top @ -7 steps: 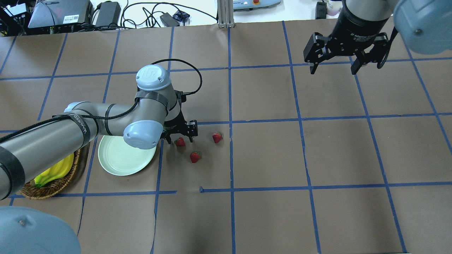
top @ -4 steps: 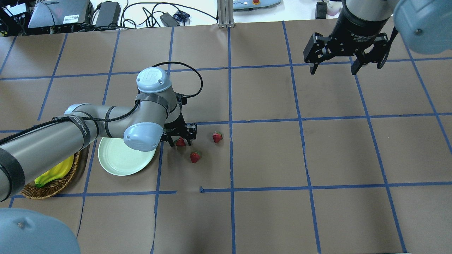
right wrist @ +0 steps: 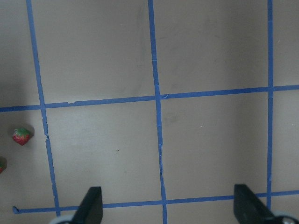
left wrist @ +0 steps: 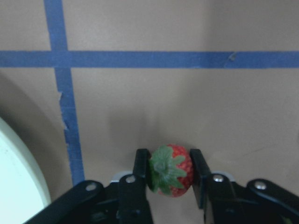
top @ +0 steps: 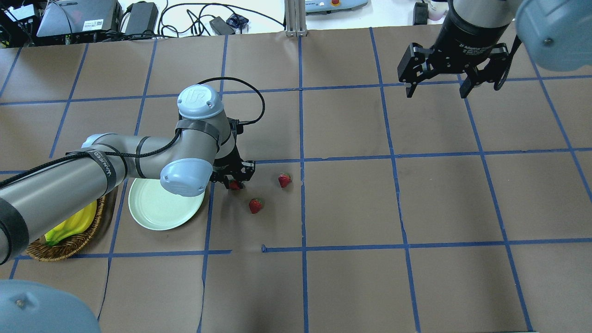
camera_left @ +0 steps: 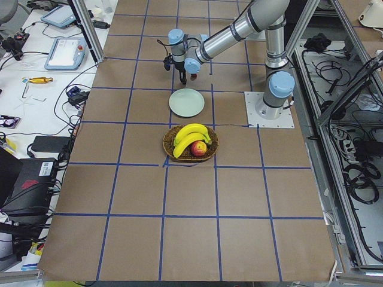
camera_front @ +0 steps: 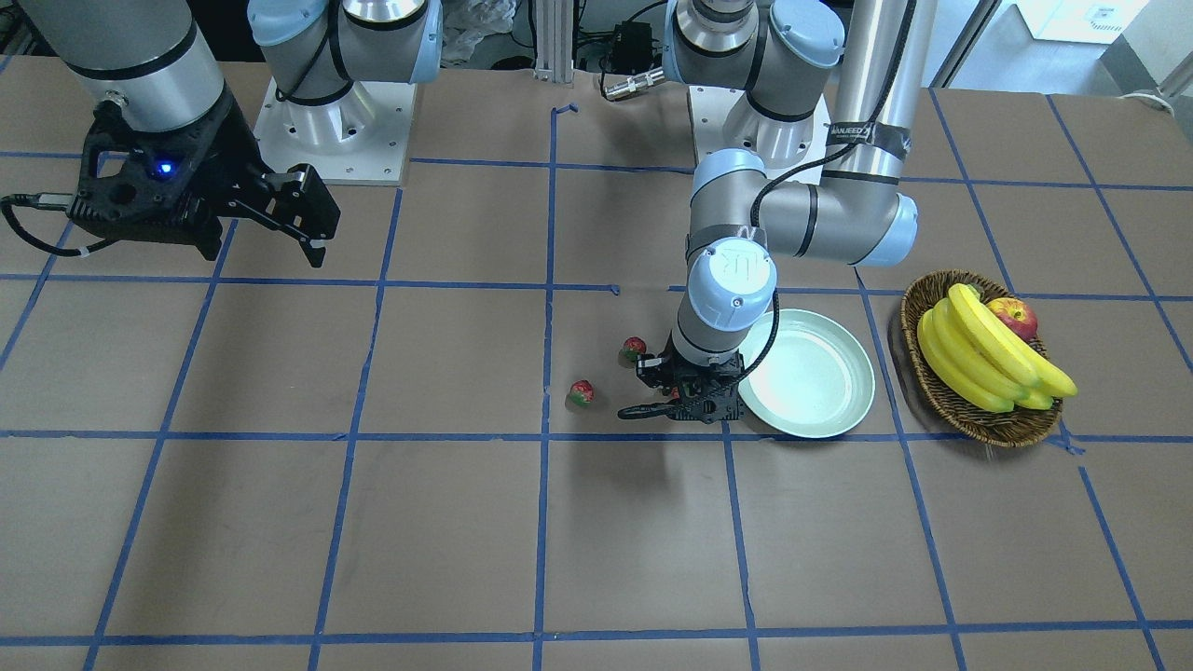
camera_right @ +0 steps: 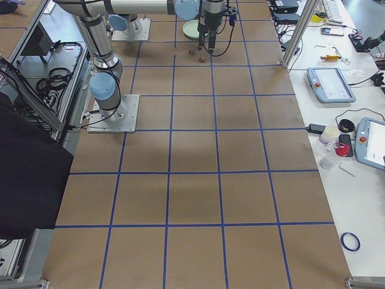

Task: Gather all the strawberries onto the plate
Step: 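Grasp the strawberry with the left gripper and carry it over the plate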

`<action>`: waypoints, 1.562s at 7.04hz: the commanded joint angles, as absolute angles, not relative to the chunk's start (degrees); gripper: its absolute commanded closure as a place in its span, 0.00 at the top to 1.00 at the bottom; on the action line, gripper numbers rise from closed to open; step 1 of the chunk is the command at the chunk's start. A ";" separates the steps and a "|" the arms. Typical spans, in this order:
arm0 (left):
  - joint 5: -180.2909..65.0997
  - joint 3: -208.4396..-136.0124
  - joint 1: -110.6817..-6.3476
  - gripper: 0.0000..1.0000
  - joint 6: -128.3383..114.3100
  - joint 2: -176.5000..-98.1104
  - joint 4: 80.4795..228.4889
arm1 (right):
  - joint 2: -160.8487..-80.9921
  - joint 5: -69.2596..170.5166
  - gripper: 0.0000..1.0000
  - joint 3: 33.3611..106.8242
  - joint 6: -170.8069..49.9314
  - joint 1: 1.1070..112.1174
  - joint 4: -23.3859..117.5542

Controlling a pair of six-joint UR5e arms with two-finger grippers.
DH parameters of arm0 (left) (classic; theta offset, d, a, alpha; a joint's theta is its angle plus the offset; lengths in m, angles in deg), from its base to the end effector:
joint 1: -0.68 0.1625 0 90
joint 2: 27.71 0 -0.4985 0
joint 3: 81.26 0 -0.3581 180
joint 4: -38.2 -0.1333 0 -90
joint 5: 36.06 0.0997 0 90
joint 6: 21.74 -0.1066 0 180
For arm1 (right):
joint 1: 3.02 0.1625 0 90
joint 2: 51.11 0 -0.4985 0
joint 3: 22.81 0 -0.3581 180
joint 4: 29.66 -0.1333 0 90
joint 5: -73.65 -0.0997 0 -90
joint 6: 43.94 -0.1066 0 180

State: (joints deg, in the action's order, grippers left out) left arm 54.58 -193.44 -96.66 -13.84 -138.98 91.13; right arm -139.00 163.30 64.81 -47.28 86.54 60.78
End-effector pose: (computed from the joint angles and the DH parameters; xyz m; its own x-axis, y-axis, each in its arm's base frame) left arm -0.1985 -0.5068 0.2638 -0.9996 -0.0077 -0.0263 -0.0105 0.9940 0.1085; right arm 0.1303 -0.4785 0.5570 -0.9978 0.0658 -0.0068 0.0659 0.9978 -0.0120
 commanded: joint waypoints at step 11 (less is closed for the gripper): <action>60.18 -202.63 -74.57 0.15 -44.15 -129.40 91.21 | -138.83 163.30 1.00 64.55 -47.36 86.54 61.04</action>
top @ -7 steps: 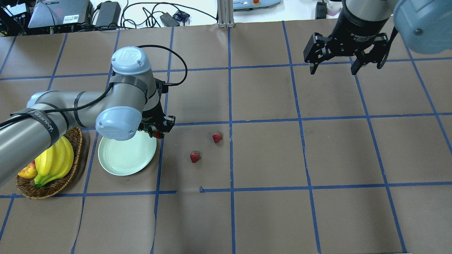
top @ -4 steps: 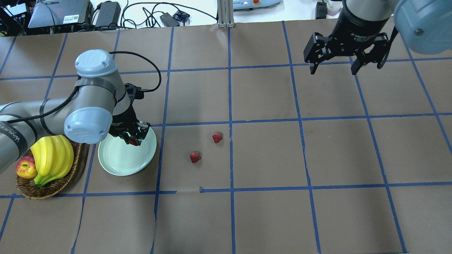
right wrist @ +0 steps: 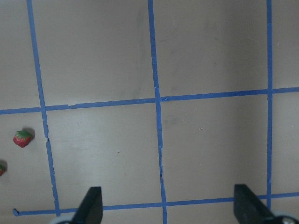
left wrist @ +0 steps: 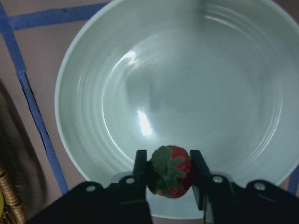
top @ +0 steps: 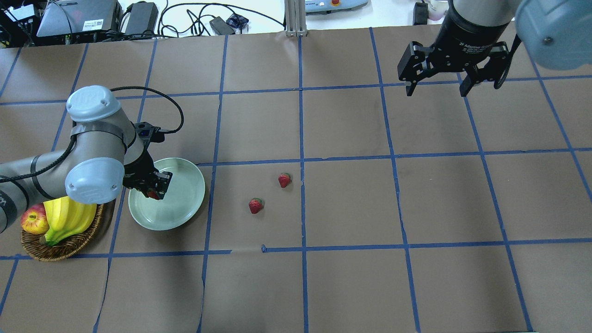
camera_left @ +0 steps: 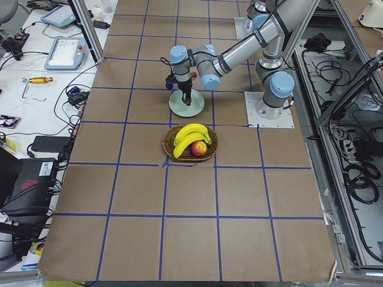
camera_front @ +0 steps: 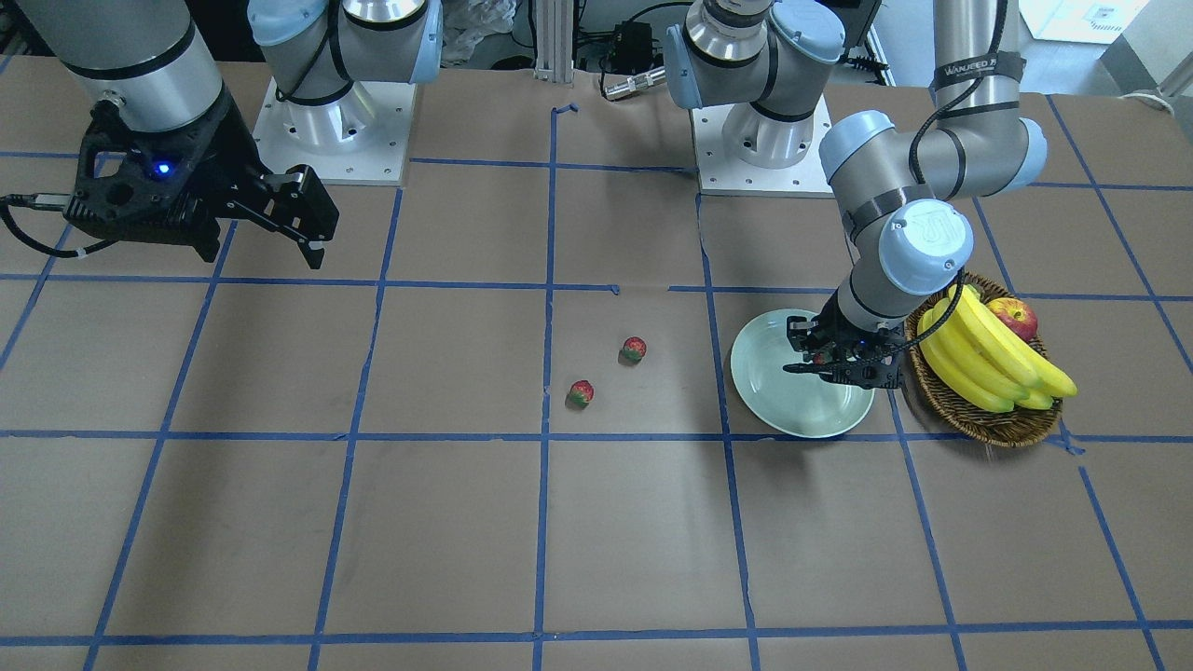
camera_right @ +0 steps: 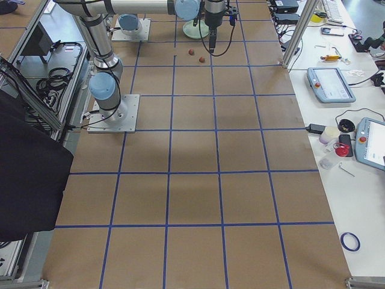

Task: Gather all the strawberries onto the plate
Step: 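Lower the strawberry into the plate and open the left gripper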

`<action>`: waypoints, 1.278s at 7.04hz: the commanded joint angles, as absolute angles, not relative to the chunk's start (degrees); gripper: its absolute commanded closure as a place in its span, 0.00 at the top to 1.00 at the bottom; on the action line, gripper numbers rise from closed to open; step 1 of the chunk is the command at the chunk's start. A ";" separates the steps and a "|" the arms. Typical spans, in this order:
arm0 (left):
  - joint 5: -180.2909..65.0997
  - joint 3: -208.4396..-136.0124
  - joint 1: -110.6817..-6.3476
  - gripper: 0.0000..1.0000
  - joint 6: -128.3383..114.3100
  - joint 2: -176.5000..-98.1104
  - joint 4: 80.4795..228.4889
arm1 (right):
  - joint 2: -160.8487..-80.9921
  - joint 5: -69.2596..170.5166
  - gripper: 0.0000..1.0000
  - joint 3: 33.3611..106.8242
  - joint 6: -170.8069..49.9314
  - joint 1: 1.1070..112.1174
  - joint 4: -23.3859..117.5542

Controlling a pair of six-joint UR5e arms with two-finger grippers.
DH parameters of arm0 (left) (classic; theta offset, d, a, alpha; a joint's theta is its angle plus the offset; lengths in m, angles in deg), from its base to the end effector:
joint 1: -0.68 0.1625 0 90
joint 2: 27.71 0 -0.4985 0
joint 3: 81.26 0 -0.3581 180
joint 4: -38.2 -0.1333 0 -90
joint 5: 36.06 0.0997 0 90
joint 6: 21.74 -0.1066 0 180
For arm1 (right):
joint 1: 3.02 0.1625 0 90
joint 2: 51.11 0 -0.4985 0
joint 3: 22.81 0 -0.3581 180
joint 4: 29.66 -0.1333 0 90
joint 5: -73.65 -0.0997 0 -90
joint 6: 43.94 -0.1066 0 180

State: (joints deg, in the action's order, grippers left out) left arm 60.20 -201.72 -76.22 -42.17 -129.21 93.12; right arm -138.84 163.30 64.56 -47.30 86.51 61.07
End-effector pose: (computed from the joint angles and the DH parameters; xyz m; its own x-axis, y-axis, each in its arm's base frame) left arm -0.0161 -0.4678 0.2944 -0.9886 0.1383 -0.0596 0.1281 0.9803 0.1500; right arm 0.1300 -0.4806 0.5582 -0.9977 0.0667 -0.0072 0.0668 0.9976 -0.0186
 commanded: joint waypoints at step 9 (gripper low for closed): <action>62.11 -200.71 -75.25 0.81 -45.93 -129.50 91.11 | -138.83 163.30 1.00 64.37 -47.45 86.37 60.78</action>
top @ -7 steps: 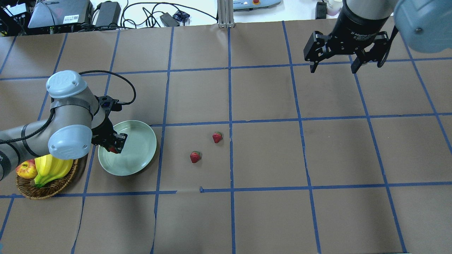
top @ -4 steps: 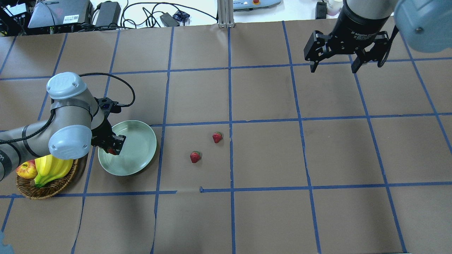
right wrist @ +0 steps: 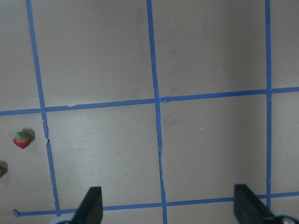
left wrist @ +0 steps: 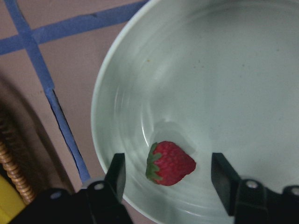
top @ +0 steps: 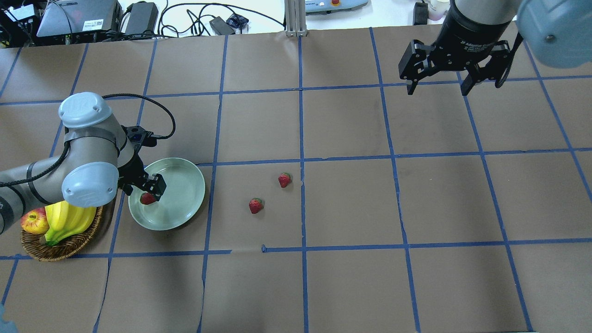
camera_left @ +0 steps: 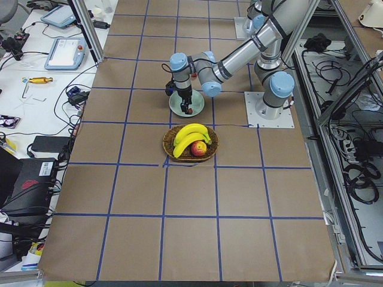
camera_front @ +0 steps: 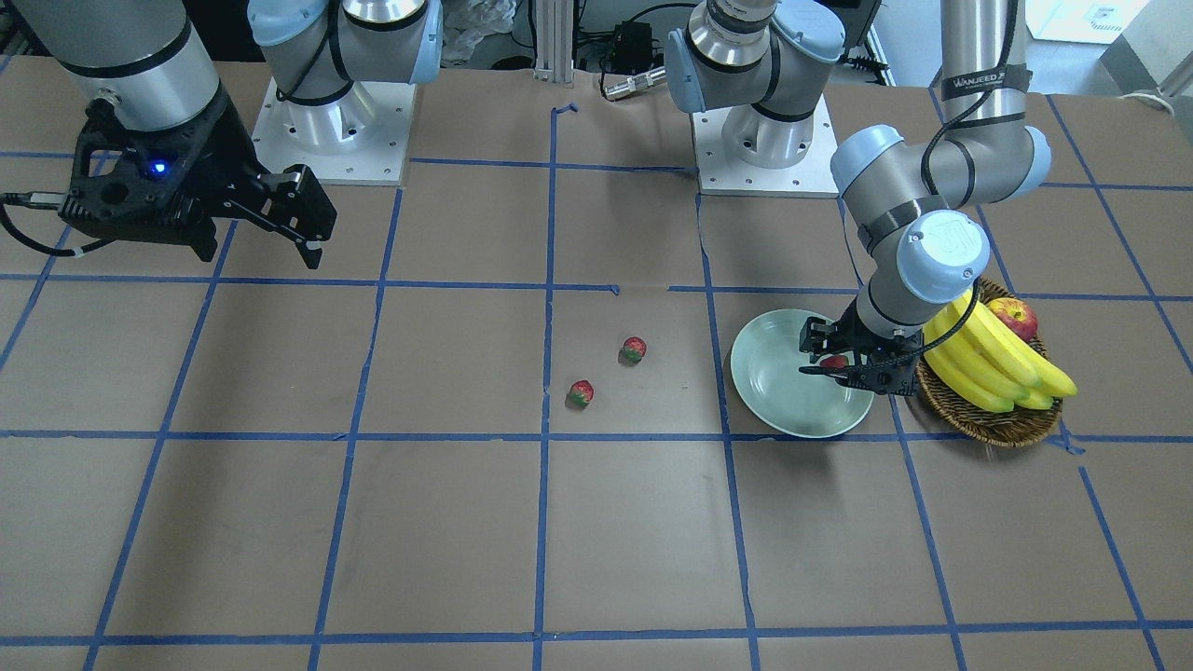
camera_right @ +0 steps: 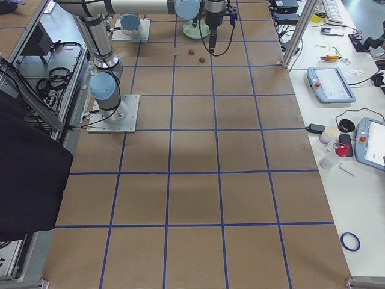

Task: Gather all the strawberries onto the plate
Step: 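Move the left gripper to the next strawberry and close on it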

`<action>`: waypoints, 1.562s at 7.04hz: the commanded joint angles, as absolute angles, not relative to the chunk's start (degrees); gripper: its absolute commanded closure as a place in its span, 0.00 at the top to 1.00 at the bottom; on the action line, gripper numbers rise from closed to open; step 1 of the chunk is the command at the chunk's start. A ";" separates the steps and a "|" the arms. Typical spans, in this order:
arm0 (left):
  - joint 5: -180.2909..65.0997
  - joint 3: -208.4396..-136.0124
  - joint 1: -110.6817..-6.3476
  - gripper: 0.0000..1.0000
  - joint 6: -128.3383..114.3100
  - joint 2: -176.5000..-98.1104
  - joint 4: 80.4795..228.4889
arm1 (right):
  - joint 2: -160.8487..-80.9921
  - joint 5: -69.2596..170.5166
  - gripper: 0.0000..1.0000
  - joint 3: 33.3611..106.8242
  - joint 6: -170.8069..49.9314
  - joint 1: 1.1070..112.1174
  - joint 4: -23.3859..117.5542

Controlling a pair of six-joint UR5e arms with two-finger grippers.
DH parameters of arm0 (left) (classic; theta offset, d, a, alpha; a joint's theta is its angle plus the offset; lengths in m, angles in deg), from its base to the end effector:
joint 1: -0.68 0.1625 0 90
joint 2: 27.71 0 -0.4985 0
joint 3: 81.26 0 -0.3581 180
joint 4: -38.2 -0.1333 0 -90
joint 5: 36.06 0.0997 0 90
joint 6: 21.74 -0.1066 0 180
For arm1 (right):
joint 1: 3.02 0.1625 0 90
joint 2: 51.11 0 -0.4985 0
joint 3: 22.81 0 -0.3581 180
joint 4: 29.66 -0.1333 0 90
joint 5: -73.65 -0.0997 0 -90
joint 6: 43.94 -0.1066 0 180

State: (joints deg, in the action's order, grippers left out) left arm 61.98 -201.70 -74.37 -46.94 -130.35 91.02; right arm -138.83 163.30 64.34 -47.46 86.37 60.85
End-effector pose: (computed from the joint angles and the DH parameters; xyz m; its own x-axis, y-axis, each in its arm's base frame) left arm 0.0040 -0.4740 0.2891 -0.9782 0.1906 -0.0821 0.1767 0.9724 0.1522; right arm 0.1288 -0.4810 0.5595 -0.9974 0.0719 -0.0073 0.0720 0.9972 -0.0184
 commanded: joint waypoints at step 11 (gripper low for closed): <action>51.83 -197.01 -102.94 0.76 -7.77 -132.82 91.82 | -138.92 163.21 1.00 64.73 -47.72 86.54 60.78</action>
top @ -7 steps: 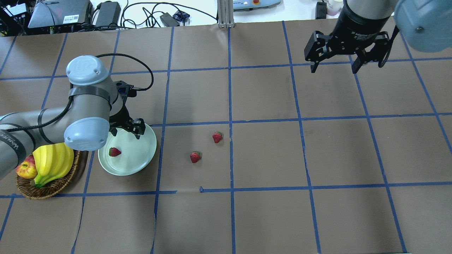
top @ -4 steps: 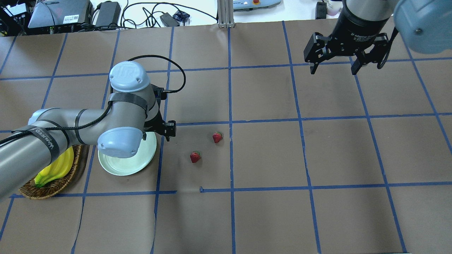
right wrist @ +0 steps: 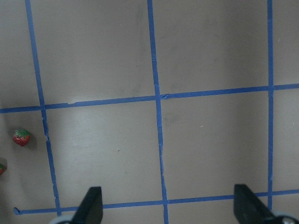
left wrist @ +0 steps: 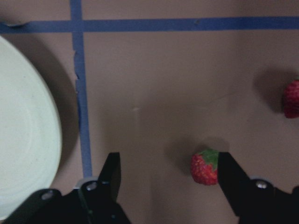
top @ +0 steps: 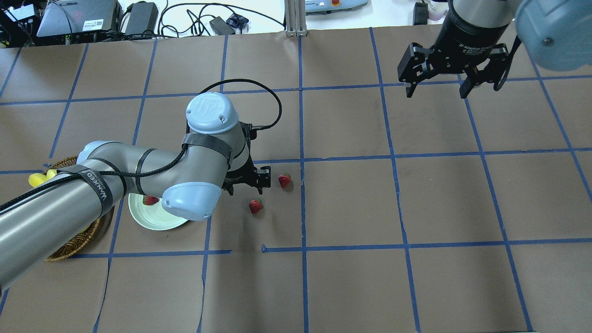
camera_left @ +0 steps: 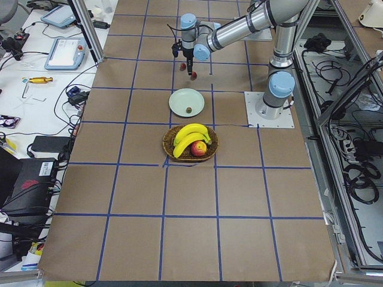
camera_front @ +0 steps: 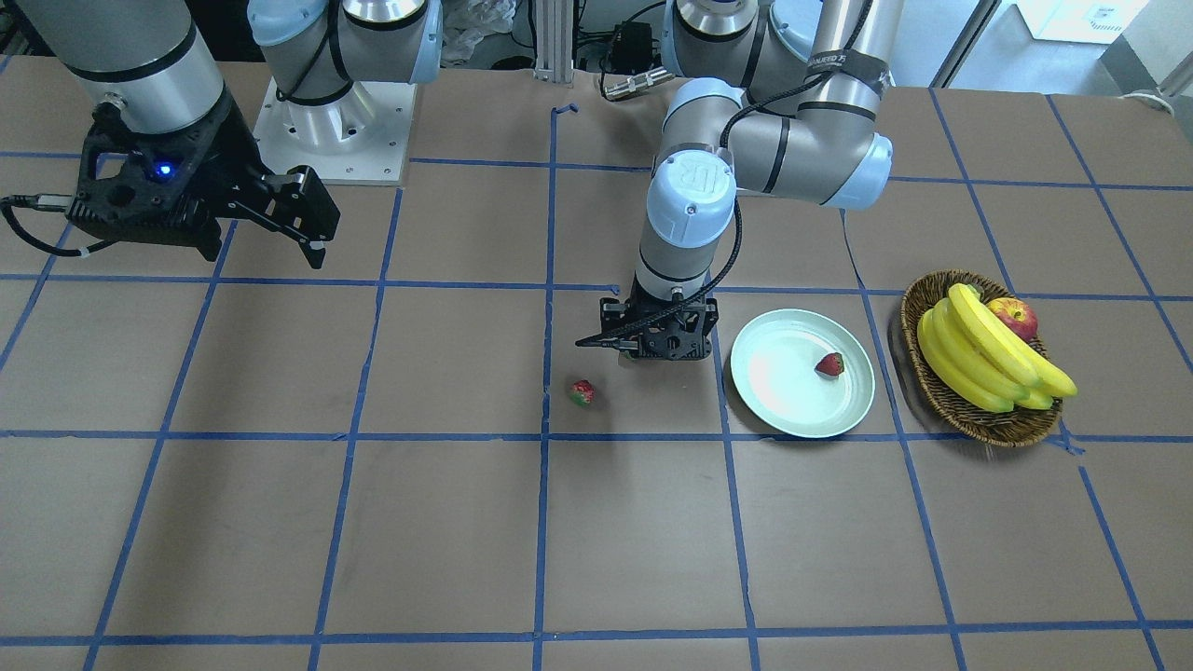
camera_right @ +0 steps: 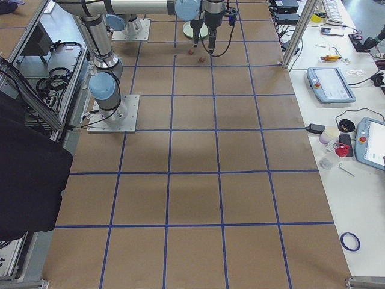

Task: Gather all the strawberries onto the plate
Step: 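Move the left gripper to the next strawberry and close on it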

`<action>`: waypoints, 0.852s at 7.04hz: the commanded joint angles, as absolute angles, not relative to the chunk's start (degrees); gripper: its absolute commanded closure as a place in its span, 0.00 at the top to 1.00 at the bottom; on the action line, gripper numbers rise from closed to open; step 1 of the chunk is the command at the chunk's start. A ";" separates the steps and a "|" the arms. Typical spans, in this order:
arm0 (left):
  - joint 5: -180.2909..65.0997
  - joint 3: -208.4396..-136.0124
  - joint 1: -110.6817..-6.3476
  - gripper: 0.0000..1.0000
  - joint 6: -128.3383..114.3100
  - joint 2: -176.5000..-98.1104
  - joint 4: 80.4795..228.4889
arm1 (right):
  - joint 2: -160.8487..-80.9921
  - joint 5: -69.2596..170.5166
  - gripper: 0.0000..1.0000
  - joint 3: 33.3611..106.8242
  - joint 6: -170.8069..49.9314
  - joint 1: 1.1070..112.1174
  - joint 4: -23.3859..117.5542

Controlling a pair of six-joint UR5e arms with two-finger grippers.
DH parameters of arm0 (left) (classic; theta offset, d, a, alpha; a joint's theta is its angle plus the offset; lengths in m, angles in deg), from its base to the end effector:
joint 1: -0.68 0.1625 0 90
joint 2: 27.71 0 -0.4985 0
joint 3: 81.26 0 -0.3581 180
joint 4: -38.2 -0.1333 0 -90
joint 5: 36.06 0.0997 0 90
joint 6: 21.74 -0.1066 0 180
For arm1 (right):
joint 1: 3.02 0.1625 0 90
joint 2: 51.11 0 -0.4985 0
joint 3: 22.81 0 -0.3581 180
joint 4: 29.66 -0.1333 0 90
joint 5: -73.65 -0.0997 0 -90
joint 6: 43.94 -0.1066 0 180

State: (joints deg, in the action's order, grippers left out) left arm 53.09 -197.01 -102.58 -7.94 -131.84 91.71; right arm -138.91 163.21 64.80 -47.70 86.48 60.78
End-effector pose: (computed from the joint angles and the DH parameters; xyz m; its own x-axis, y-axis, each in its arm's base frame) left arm -0.2436 -0.4457 0.3040 -1.0000 -0.0099 0.0003 -0.0098 0.9981 0.0610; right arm 0.1299 -0.4793 0.5563 -0.9972 0.0742 -0.0084 0.0743 0.9972 -0.0105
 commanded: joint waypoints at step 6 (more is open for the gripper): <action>51.04 -197.36 -103.12 0.48 -8.21 -136.43 92.26 | -138.92 163.12 1.00 64.72 -47.89 86.45 60.78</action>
